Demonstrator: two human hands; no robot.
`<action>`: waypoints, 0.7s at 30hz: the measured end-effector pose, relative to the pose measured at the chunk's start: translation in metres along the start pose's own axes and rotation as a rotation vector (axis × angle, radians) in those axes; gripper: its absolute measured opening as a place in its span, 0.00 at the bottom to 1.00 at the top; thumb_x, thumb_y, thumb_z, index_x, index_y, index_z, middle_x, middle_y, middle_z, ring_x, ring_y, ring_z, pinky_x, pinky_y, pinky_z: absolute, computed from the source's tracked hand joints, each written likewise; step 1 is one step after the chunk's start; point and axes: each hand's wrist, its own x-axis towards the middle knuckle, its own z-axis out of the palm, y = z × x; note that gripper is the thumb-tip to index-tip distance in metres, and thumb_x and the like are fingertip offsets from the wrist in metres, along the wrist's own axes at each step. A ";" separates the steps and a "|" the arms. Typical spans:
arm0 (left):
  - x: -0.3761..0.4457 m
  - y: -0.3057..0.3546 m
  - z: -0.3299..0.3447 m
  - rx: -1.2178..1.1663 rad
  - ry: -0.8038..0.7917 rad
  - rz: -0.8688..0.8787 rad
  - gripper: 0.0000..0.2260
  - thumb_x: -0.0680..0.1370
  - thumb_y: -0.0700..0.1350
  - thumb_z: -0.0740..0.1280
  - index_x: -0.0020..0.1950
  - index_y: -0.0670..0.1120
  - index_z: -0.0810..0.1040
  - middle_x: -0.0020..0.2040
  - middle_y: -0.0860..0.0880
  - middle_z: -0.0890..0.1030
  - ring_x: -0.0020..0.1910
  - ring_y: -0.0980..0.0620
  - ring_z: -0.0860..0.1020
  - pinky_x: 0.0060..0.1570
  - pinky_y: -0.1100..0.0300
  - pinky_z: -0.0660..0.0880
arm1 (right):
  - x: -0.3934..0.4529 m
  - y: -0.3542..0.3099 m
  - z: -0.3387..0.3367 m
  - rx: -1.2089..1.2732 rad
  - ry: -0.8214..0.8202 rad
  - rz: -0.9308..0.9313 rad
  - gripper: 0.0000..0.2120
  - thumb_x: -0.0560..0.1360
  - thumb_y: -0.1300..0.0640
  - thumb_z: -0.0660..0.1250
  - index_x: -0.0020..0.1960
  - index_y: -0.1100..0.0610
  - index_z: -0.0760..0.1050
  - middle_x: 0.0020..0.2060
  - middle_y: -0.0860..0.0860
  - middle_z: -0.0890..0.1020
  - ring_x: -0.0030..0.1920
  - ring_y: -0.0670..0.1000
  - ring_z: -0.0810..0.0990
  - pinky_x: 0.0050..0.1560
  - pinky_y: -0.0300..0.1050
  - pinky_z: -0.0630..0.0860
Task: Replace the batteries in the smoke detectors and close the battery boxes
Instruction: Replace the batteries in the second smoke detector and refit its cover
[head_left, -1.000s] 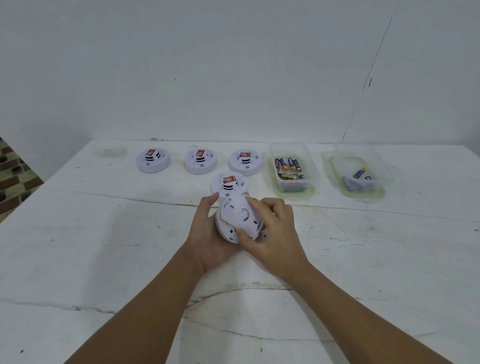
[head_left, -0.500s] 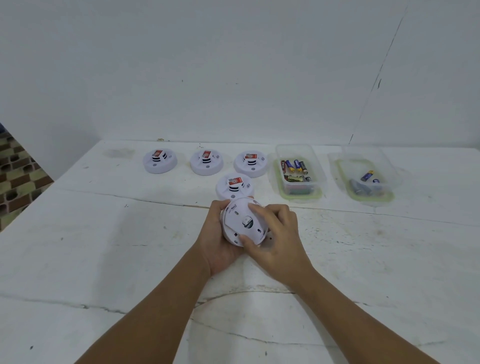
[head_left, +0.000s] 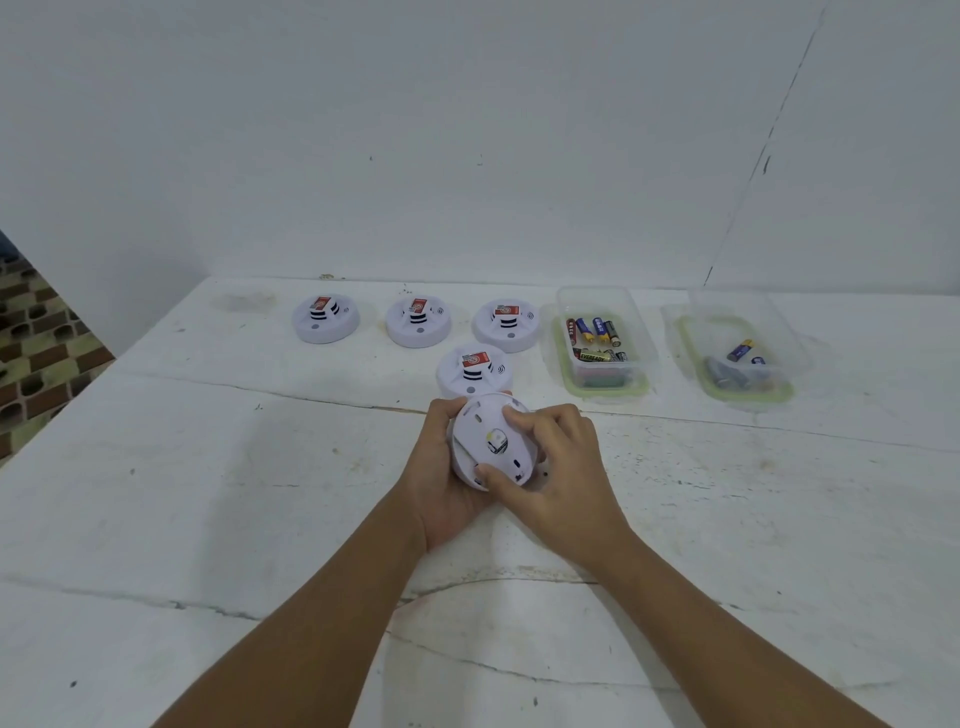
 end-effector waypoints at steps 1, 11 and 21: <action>-0.001 0.000 0.000 -0.003 -0.002 0.001 0.20 0.82 0.53 0.58 0.67 0.44 0.79 0.60 0.41 0.82 0.58 0.42 0.82 0.57 0.49 0.80 | 0.001 0.000 0.000 0.005 -0.006 0.002 0.32 0.70 0.34 0.71 0.69 0.48 0.77 0.56 0.43 0.70 0.58 0.47 0.69 0.61 0.51 0.74; -0.001 0.001 0.001 0.016 0.005 0.006 0.21 0.81 0.54 0.59 0.69 0.46 0.79 0.63 0.41 0.81 0.63 0.41 0.79 0.58 0.48 0.80 | 0.003 0.000 -0.007 -0.030 -0.026 -0.018 0.31 0.69 0.33 0.71 0.67 0.47 0.77 0.55 0.41 0.70 0.57 0.48 0.72 0.61 0.52 0.73; -0.004 0.002 0.006 -0.001 0.002 -0.026 0.19 0.81 0.53 0.60 0.64 0.45 0.80 0.58 0.42 0.83 0.55 0.44 0.83 0.50 0.52 0.83 | 0.013 -0.010 -0.010 -0.087 -0.014 -0.063 0.30 0.71 0.34 0.70 0.68 0.49 0.78 0.55 0.45 0.76 0.56 0.49 0.76 0.58 0.56 0.76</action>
